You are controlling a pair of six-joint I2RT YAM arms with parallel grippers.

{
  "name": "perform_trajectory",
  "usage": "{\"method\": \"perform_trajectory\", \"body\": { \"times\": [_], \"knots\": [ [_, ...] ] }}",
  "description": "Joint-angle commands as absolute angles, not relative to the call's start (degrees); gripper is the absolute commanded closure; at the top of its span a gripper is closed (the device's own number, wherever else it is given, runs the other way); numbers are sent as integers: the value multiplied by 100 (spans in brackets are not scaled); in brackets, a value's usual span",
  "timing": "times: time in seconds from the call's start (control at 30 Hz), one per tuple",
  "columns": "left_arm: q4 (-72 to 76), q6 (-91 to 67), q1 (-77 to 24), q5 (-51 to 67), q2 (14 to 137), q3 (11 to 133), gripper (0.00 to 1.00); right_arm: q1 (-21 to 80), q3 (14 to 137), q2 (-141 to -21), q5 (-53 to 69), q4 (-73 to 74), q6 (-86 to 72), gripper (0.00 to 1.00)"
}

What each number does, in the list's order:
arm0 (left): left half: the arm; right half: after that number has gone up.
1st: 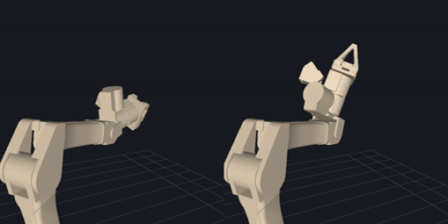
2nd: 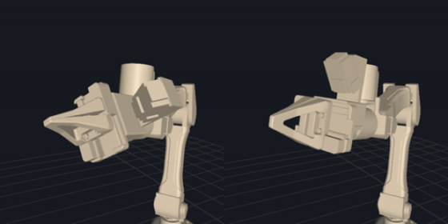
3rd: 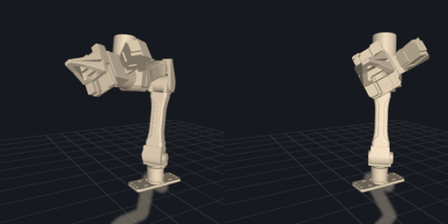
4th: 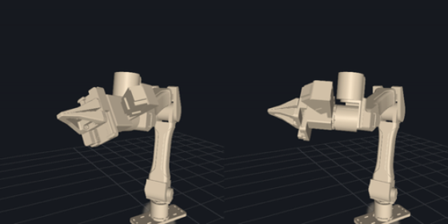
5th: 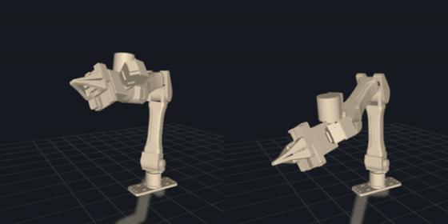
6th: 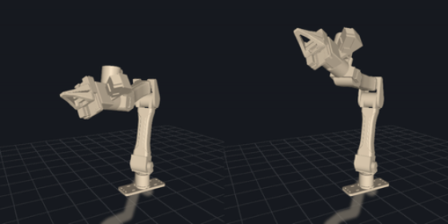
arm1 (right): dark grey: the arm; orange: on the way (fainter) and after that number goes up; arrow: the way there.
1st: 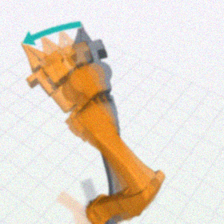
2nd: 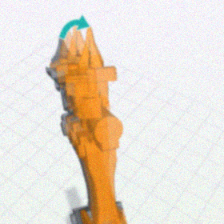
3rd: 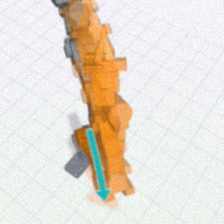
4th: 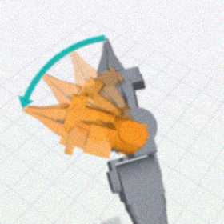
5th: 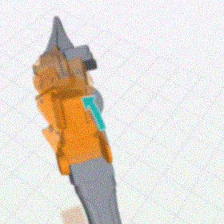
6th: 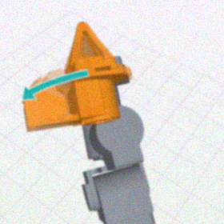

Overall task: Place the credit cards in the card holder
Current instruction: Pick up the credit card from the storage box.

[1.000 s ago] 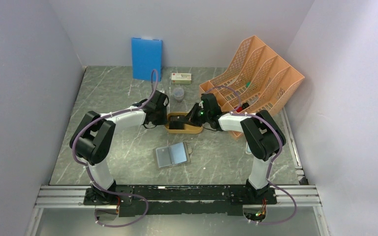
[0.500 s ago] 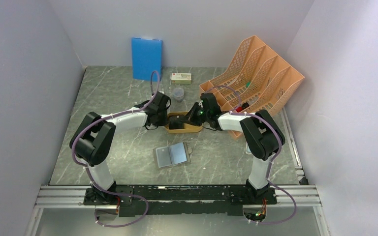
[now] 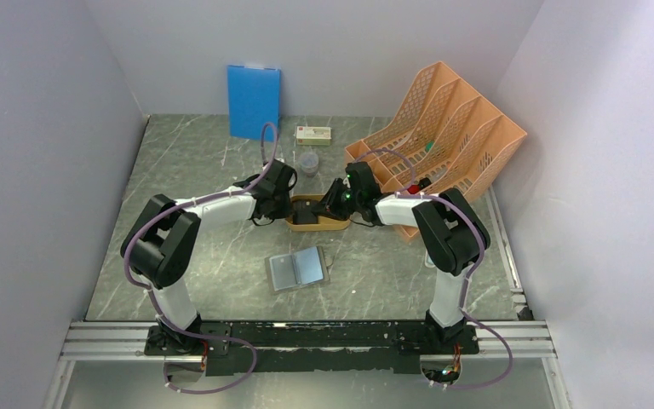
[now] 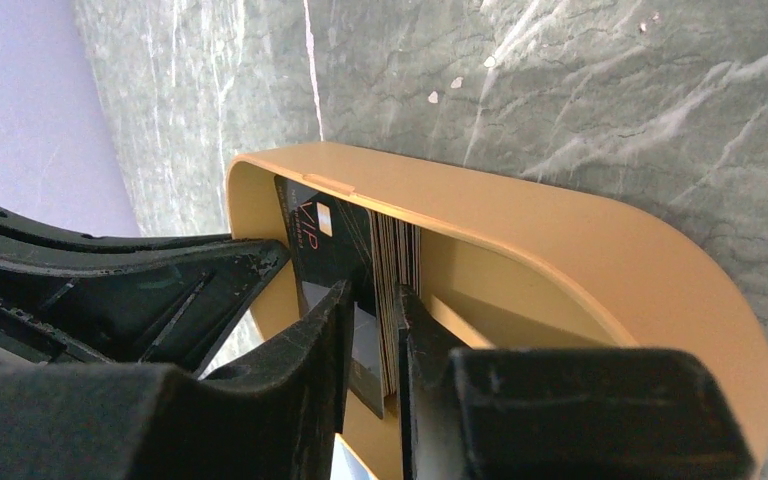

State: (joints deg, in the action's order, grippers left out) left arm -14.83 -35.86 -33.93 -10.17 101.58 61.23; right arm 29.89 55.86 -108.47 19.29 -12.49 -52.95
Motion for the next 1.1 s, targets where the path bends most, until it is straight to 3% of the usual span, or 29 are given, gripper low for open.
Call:
{"method": "perform_trajectory", "body": {
  "times": [0.0,0.13,0.4,1.07],
  "knots": [
    [-1836,-3621,-3401,-1243,10119,6205,95,2954,5509,-10882,1842,-1021,-5190,76],
    [-1846,-3606,-3401,-1274,10123,6205,95,2926,5422,-10851,1887,-1130,-5227,87],
    [-1889,-3602,-3401,-1326,10160,6231,95,2892,5287,-10641,1896,-1197,-5287,98],
    [-1960,-3563,-3458,-1417,10239,6353,95,2874,5590,-10195,2306,-787,-6352,100]
  ]
}}
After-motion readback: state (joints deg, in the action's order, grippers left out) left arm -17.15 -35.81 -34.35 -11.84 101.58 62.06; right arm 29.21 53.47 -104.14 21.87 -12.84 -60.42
